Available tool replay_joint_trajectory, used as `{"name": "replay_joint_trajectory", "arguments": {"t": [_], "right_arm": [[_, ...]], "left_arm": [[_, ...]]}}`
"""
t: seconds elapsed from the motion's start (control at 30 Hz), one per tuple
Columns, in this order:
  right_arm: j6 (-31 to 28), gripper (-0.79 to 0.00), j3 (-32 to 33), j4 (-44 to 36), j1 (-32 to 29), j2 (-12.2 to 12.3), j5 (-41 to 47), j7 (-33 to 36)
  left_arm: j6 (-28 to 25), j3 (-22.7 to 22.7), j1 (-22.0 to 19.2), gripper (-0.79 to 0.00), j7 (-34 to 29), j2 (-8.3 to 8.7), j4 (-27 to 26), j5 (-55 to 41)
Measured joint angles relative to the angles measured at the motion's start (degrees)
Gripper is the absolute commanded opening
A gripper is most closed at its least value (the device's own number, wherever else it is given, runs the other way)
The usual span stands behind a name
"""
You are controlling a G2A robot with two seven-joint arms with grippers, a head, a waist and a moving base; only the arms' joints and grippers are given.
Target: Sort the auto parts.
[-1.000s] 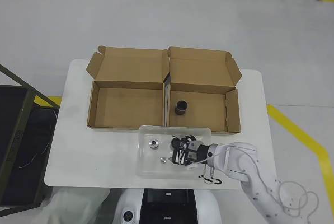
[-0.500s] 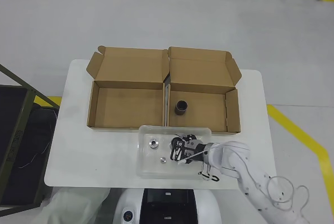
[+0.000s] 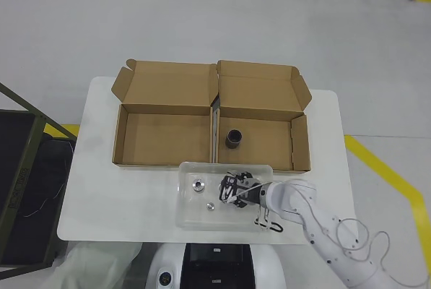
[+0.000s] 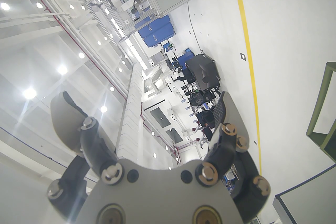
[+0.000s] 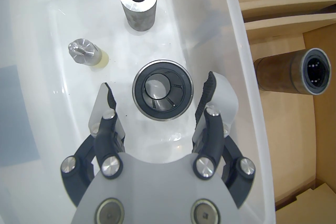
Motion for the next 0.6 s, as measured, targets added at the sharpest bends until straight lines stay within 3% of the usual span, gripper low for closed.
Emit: {"name": "replay_joint_trajectory", "arguments": {"t": [0.13,0.17,0.2,0.3,0.43,0.6], "right_arm": [[0.1,-0.222,-0.4,0.9,0.6,-0.1,0.2,-0.3],[0.1,-0.271,-0.5,1.0,0.6,-0.2,0.3,-0.4],[0.1,-0.385,-0.6,1.2,0.7,-0.2,0.4,-0.5],[0.0,-0.511,-0.8,1.7,1.0,-0.2,0.7,-0.8],[-0.3,-0.782,-0.9,2.2,1.2,-0.3,1.5,-1.3],[-1.0,-0.785,-0.7,1.4,1.2,-0.2,2.6,-1.8]], "left_arm": [[0.0,0.0,0.0,0.0,0.0,0.0,0.0,0.0],[0.0,0.0,0.0,0.0,0.0,0.0,0.0,0.0],[0.0,0.0,0.0,0.0,0.0,0.0,0.0,0.0],[0.0,0.0,0.0,0.0,0.0,0.0,0.0,0.0],[0.0,0.0,0.0,0.0,0.0,0.0,0.0,0.0],[0.0,0.0,0.0,0.0,0.0,0.0,0.0,0.0]]}}
